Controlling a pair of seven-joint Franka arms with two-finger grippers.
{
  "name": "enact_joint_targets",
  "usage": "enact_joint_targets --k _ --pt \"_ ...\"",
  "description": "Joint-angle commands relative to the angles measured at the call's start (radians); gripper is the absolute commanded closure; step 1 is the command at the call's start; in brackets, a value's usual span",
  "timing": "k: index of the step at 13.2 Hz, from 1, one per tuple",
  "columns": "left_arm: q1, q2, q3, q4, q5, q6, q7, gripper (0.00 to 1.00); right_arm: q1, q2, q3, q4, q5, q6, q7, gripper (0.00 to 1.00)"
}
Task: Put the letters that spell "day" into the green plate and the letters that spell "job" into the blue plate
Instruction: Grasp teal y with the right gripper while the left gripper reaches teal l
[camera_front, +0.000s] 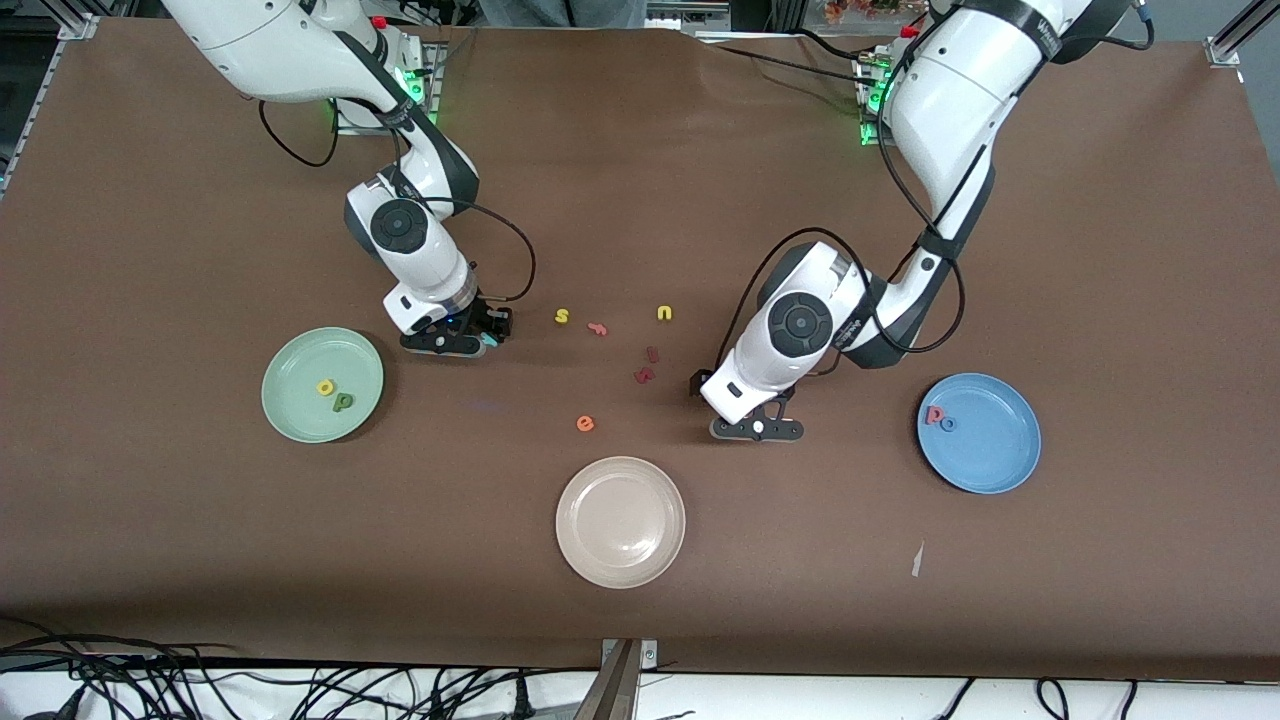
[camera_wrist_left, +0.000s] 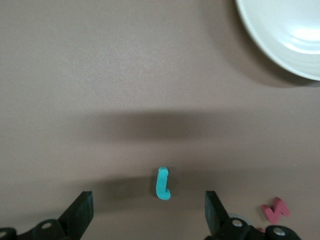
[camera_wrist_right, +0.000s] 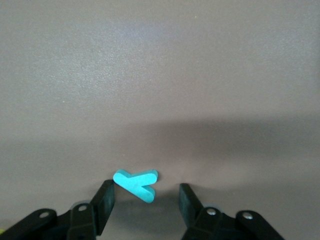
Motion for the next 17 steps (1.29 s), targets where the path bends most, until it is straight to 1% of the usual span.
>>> enact_joint_targets --k 1,2,3,6,8,9,10,12,13,14,16,17 --pt "-0.050 0.050 0.048 0.058 0.017 -0.003 -0.027 0.06 0.026 0.017 -0.023 -0.001 -0.022 0.020 0.019 0.50" --pt "-0.068 0.056 0.066 0.059 0.017 -0.003 -0.050 0.07 0.026 0.017 -0.023 0.000 -0.022 0.020 0.019 0.53" --pt "-0.075 0.062 0.070 0.059 0.017 -0.003 -0.068 0.09 0.026 0.017 -0.023 -0.001 -0.028 0.020 0.021 0.55" --pt "-0.088 0.083 0.070 0.059 0.016 0.025 -0.099 0.11 0.026 0.019 -0.028 0.000 -0.036 0.021 0.019 0.66" --pt "-0.099 0.096 0.070 0.059 0.016 0.028 -0.104 0.15 0.026 0.019 -0.030 -0.001 -0.036 0.021 0.019 0.70" --pt "-0.101 0.099 0.070 0.059 0.017 0.028 -0.116 0.18 0.026 0.017 -0.030 -0.001 -0.038 0.021 0.019 0.70" --pt "-0.102 0.099 0.070 0.059 0.017 0.028 -0.122 0.24 0.026 0.014 -0.030 0.000 -0.041 0.021 0.018 0.70" --pt "-0.101 0.099 0.070 0.059 0.020 0.028 -0.119 0.43 0.026 0.002 -0.039 0.002 -0.045 0.014 0.009 0.70" --pt "-0.101 0.097 0.070 0.059 0.020 0.028 -0.119 0.56 0.024 -0.007 -0.039 0.003 -0.045 0.012 0.007 0.70" --pt "-0.101 0.097 0.071 0.059 0.023 0.028 -0.118 0.74 0.026 -0.009 -0.039 0.002 -0.045 0.012 0.000 0.70" --pt "-0.101 0.097 0.071 0.059 0.027 0.028 -0.112 0.81 0.026 -0.007 -0.039 0.002 -0.045 0.012 0.001 0.72" --pt "-0.099 0.096 0.071 0.059 0.039 0.028 -0.110 0.88 0.026 -0.007 -0.039 0.002 -0.045 0.012 0.001 0.77"
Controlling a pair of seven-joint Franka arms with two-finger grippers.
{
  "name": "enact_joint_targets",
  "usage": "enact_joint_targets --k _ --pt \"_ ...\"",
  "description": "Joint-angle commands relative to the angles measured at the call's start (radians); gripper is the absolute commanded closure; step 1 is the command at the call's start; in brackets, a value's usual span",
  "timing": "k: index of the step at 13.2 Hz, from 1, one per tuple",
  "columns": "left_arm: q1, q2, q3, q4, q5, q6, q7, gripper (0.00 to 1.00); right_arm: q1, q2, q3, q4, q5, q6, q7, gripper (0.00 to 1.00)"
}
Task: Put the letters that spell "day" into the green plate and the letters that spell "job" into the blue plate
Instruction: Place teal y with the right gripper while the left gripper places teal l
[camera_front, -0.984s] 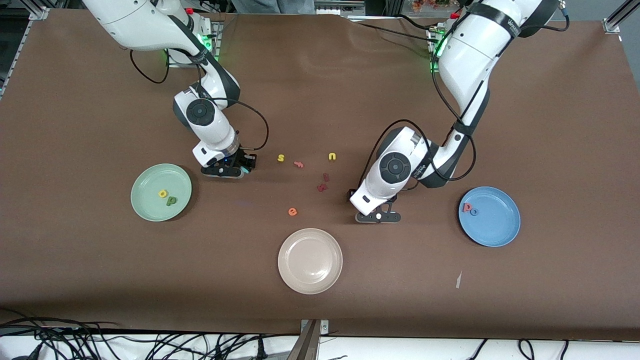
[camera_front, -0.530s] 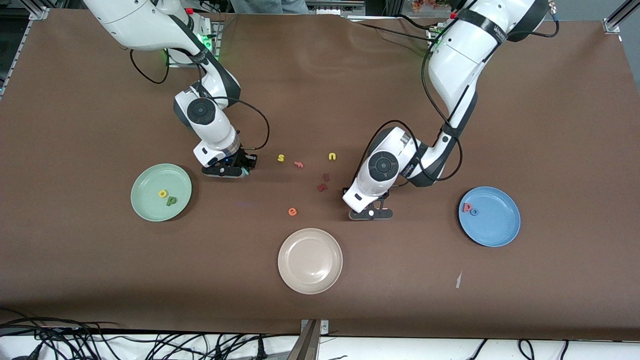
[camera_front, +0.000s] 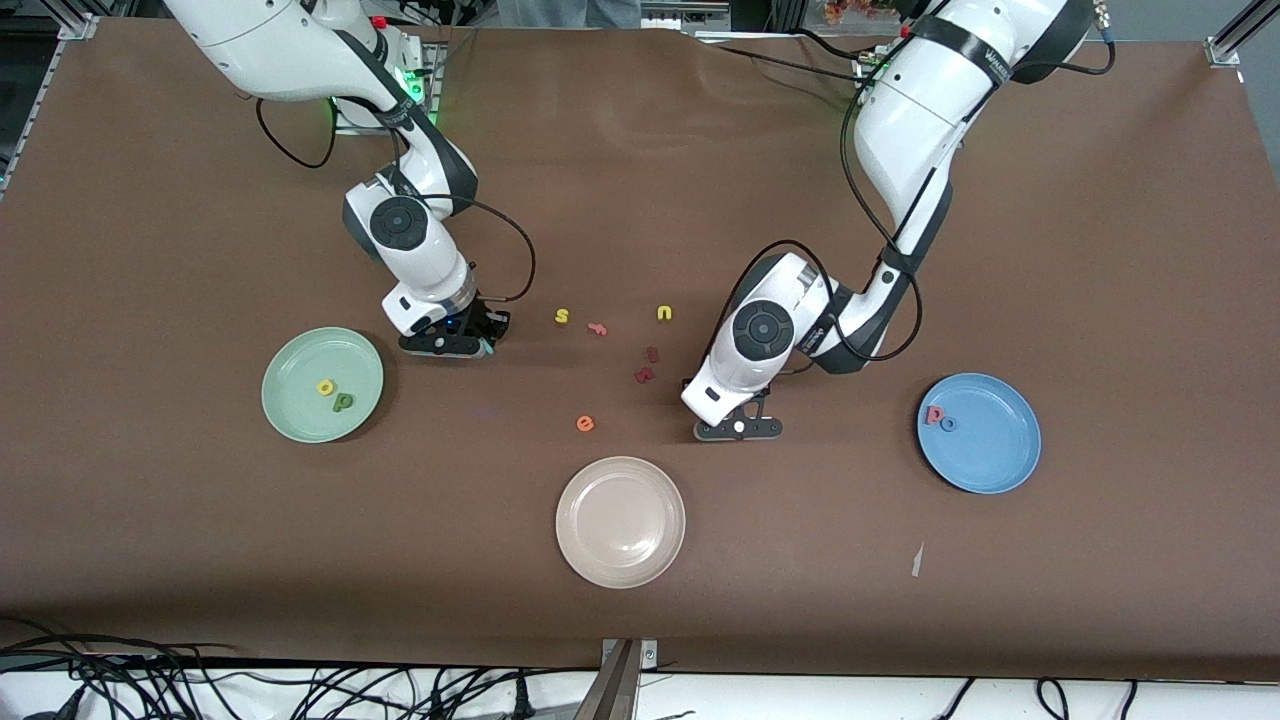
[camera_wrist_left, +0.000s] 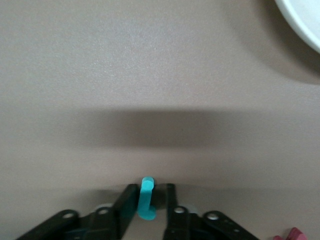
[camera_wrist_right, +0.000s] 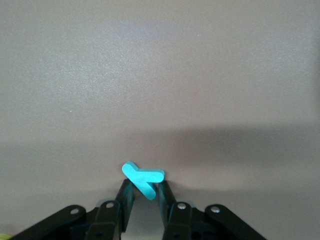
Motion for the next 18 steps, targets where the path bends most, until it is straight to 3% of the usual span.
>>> enact_joint_targets --k 1,2,5,11,14,18 --pt "-0.011 0.019 0.012 0.015 0.046 -0.001 -0.009 0.93 0.011 -0.002 -0.021 -0.002 -0.024 -0.002 0.002 0.81" --pt "-0.007 0.016 0.012 0.015 0.052 -0.003 -0.006 0.95 0.011 -0.002 -0.022 -0.002 -0.022 -0.002 0.002 0.89" --pt "0.038 -0.029 0.014 0.017 0.052 -0.041 0.078 0.98 0.011 -0.005 -0.023 -0.002 -0.024 -0.002 -0.001 0.91" --pt "0.237 -0.153 0.011 0.000 0.049 -0.266 0.471 0.96 0.005 -0.038 -0.029 0.001 -0.025 -0.020 -0.043 0.95" --pt "0.326 -0.188 0.009 -0.040 0.049 -0.293 0.606 0.95 -0.024 -0.095 -0.055 0.045 -0.025 -0.155 -0.181 0.95" --pt "0.383 -0.271 0.008 -0.173 0.052 -0.276 0.663 0.95 -0.174 -0.164 -0.055 0.062 -0.018 -0.229 -0.463 0.94"
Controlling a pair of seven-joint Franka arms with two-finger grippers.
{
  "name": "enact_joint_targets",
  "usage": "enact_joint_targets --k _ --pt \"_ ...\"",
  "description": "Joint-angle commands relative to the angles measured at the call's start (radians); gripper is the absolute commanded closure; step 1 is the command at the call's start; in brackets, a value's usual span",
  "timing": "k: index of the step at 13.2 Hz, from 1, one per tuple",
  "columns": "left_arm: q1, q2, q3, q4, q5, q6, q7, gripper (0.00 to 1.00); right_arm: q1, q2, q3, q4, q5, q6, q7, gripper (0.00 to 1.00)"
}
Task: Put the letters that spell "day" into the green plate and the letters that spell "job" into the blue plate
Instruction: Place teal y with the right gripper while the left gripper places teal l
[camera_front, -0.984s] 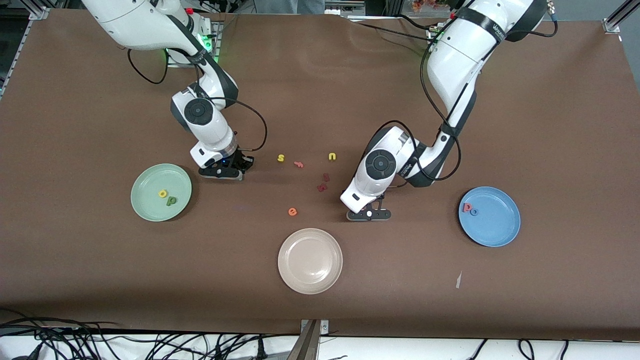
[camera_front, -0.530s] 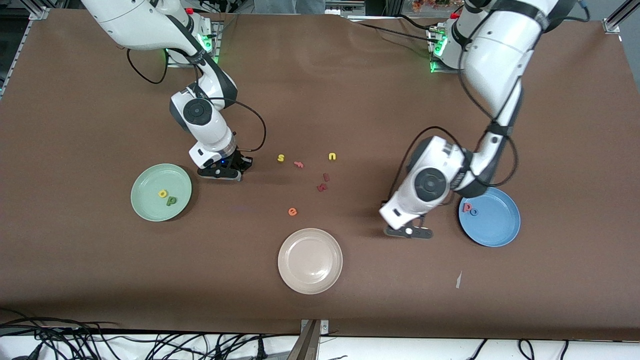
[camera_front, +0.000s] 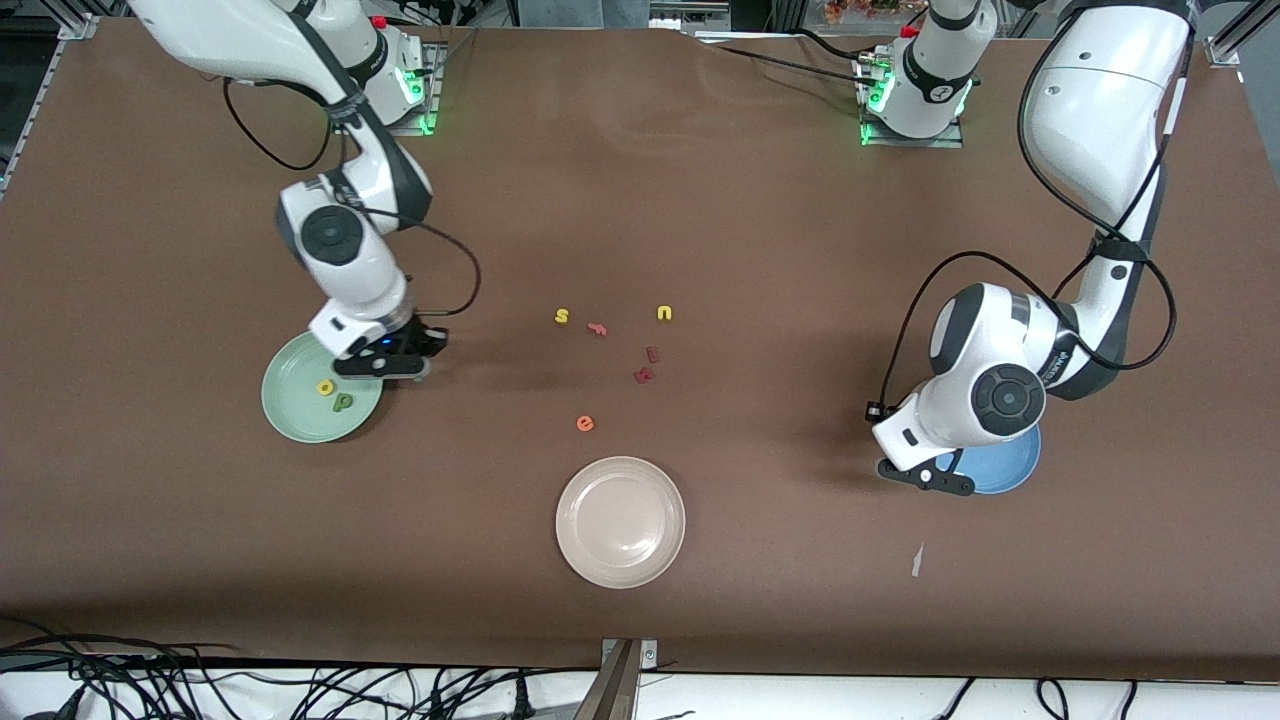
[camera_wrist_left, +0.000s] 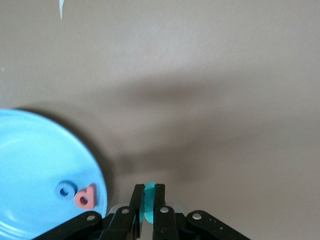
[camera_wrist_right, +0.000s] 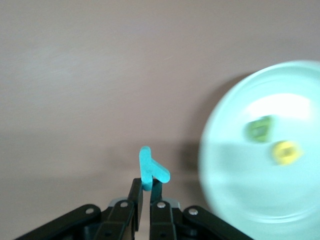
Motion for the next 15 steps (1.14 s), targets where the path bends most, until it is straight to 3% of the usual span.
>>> enact_joint_targets --k 1,2,3,4,8,9,11,12,13,14,15 --pt "0.059 -0.115 -0.012 -0.139 0.020 0.033 0.106 0.95 -0.104 -0.053 0.009 -0.016 -0.008 -0.043 -0.190 0.93" --pt "0.096 -0.129 -0.012 -0.164 0.020 0.051 0.164 0.95 -0.150 -0.057 0.009 -0.019 -0.006 -0.046 -0.268 0.82" --pt "0.131 -0.135 -0.013 -0.178 0.020 0.061 0.216 0.95 -0.193 -0.054 0.010 -0.023 -0.005 -0.041 -0.313 0.31" --pt "0.166 -0.149 -0.013 -0.205 0.020 0.082 0.272 0.95 -0.212 -0.047 0.010 -0.031 -0.005 -0.035 -0.317 0.00" --pt "0.228 -0.144 -0.012 -0.253 0.020 0.174 0.355 0.95 -0.212 -0.041 0.010 -0.032 -0.003 -0.024 -0.317 0.00" --pt "0.224 -0.129 -0.009 -0.244 0.020 0.179 0.344 0.80 -0.212 -0.041 0.010 -0.032 -0.005 -0.024 -0.317 0.00" --pt "0.231 -0.107 -0.004 -0.215 0.013 0.173 0.332 0.00 -0.212 -0.023 0.010 -0.031 -0.005 -0.005 -0.318 0.00" --pt "0.231 -0.109 -0.004 -0.189 0.011 0.164 0.330 0.00 -0.212 -0.009 0.010 -0.031 -0.005 0.011 -0.318 0.00" --pt "0.227 -0.110 -0.004 -0.145 0.007 0.112 0.330 0.00 -0.214 -0.006 0.010 -0.032 -0.005 0.018 -0.321 0.14" --pt "0.227 -0.109 -0.007 -0.088 0.002 0.040 0.318 0.00 -0.214 -0.007 0.010 -0.031 -0.006 0.018 -0.347 0.98" --pt "0.222 -0.116 -0.012 -0.036 0.002 -0.032 0.276 0.00 -0.214 -0.004 0.010 -0.029 -0.005 0.018 -0.364 1.00"
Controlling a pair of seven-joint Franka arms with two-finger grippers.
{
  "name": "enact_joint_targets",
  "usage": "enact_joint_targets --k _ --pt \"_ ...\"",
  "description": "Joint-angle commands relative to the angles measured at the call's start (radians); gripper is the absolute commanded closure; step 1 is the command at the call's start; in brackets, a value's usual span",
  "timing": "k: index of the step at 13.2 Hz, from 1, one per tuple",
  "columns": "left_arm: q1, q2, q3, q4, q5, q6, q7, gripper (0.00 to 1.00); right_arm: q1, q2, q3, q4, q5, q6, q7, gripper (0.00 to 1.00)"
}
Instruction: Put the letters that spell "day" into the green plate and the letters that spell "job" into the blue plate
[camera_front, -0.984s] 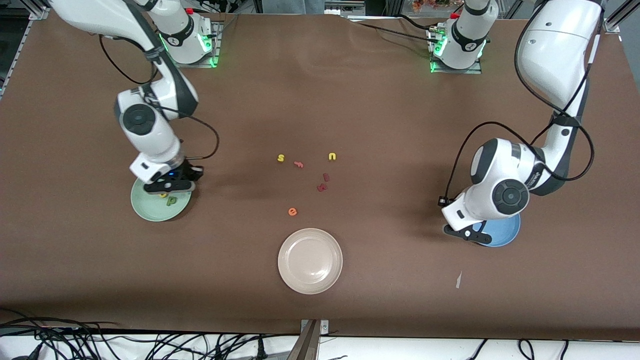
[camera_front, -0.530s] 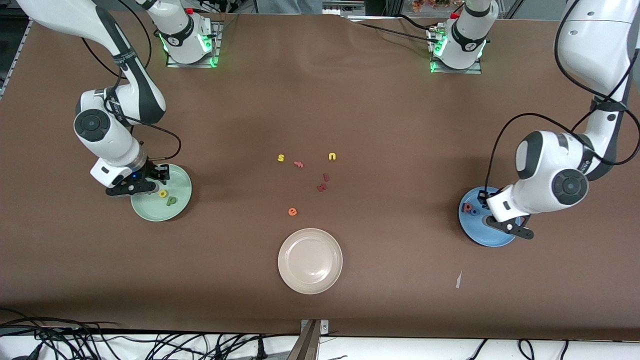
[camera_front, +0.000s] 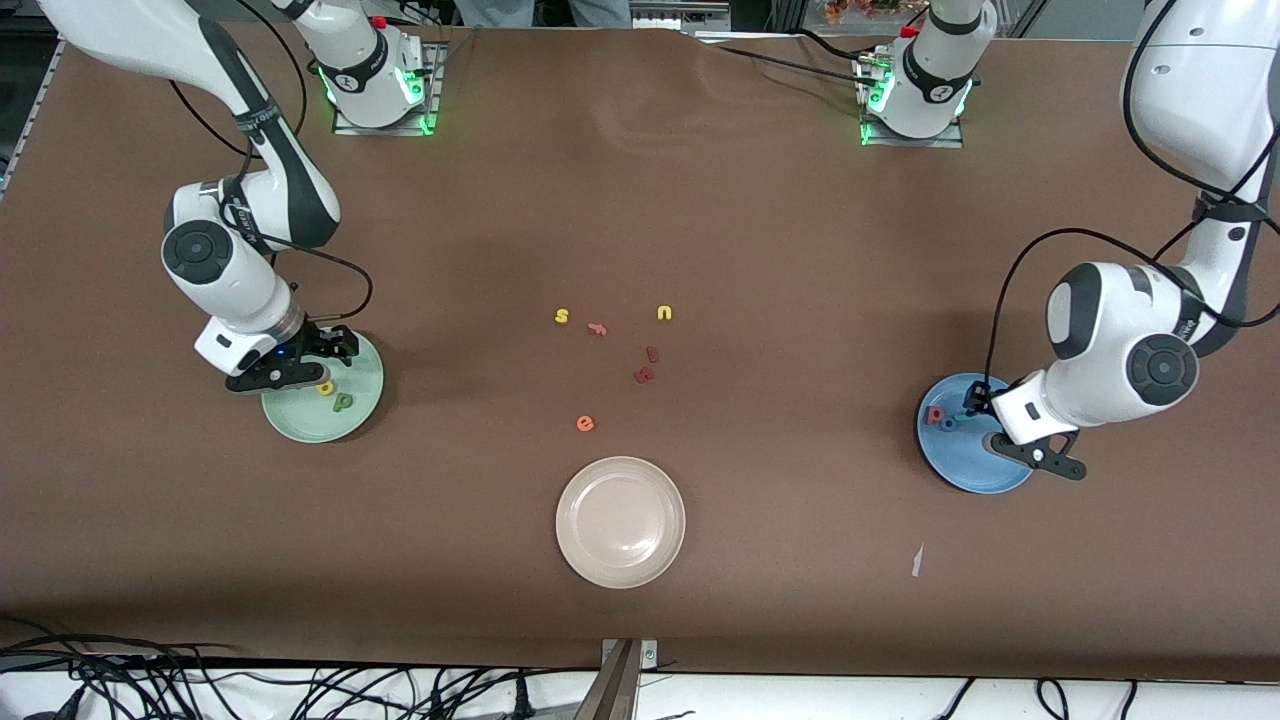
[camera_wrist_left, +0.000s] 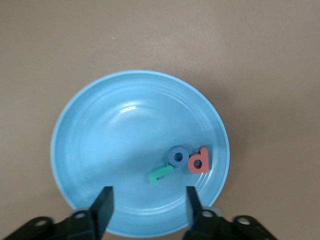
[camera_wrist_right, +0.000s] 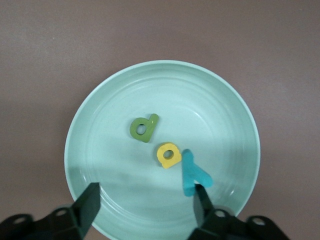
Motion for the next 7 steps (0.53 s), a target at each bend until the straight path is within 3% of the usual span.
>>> enact_joint_targets --k 1,5,7 --pt "-0.007 -0.006 -0.015 0.167 0.000 -0.182 -0.082 0.00 -0.004 0.004 0.003 -0.002 -0.005 0.017 -0.040 1.00" --pt "-0.017 -0.006 -0.021 0.400 -0.046 -0.438 -0.138 0.00 -0.026 0.026 0.003 0.001 -0.006 0.031 -0.068 1.00" --pt "-0.075 -0.008 -0.019 0.495 -0.043 -0.578 -0.226 0.00 -0.029 0.039 0.003 0.010 -0.005 0.032 -0.078 1.00"
